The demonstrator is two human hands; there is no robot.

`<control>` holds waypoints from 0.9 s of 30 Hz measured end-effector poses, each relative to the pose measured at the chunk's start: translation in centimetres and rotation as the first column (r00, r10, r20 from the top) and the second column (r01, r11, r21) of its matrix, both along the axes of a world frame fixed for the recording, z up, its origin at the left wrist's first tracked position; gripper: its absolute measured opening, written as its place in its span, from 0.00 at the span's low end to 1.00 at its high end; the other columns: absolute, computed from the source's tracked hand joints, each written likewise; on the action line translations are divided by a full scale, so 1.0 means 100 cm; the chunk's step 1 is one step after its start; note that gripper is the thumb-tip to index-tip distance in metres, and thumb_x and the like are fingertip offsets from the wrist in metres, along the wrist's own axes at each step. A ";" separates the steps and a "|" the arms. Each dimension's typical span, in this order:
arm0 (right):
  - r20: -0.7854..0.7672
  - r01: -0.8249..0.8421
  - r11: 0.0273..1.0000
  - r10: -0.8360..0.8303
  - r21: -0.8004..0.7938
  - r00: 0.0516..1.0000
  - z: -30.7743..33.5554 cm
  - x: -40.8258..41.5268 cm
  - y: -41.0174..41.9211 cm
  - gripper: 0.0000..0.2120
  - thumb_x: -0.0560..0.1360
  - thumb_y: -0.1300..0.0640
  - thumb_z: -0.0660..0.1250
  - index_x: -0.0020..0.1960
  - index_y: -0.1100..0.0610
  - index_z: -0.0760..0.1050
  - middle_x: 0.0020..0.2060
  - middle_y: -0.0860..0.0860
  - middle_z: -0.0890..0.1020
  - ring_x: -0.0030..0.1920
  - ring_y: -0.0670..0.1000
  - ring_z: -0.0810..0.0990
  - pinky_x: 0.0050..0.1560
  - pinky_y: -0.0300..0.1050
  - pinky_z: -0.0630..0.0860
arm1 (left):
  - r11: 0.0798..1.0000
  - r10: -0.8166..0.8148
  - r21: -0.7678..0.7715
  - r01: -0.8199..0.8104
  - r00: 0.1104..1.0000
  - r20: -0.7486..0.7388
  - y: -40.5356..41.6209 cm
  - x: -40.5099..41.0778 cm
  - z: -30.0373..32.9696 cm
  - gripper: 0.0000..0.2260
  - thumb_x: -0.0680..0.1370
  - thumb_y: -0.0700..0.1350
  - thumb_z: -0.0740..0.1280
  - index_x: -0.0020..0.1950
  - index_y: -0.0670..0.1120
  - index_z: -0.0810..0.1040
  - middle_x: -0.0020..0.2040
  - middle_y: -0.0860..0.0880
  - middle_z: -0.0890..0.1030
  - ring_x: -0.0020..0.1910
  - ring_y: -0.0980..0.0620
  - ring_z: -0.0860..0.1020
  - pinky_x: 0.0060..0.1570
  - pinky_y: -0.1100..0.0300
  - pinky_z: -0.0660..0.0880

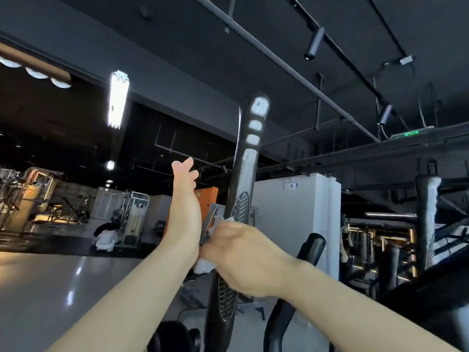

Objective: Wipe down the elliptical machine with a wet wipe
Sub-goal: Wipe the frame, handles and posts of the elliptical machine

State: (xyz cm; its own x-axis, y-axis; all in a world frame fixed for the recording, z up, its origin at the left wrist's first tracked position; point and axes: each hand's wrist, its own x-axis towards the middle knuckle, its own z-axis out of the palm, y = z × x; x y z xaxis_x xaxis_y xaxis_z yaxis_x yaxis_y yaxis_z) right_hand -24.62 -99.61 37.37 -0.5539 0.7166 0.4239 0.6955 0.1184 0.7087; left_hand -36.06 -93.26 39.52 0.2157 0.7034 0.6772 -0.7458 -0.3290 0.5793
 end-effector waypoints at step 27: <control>-0.586 -0.060 0.742 0.573 0.668 0.573 0.019 -0.008 -0.013 0.21 0.78 0.68 0.56 0.67 0.55 0.73 0.64 0.39 0.69 0.63 0.37 0.73 0.65 0.29 0.65 | 0.942 -0.277 0.142 0.303 0.945 -0.176 -0.006 -0.014 -0.033 0.22 0.79 0.62 0.51 0.71 0.59 0.68 0.69 0.54 0.75 0.68 0.58 0.72 0.72 0.53 0.64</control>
State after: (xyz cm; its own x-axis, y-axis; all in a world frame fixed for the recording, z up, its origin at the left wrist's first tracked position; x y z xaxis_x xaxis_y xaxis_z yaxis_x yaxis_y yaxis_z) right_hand -25.43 -100.96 39.22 -0.0135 0.0671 0.9977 0.9707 0.2403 -0.0030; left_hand -37.44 -93.88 36.26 0.5023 0.4764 0.7216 -0.7310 -0.2118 0.6487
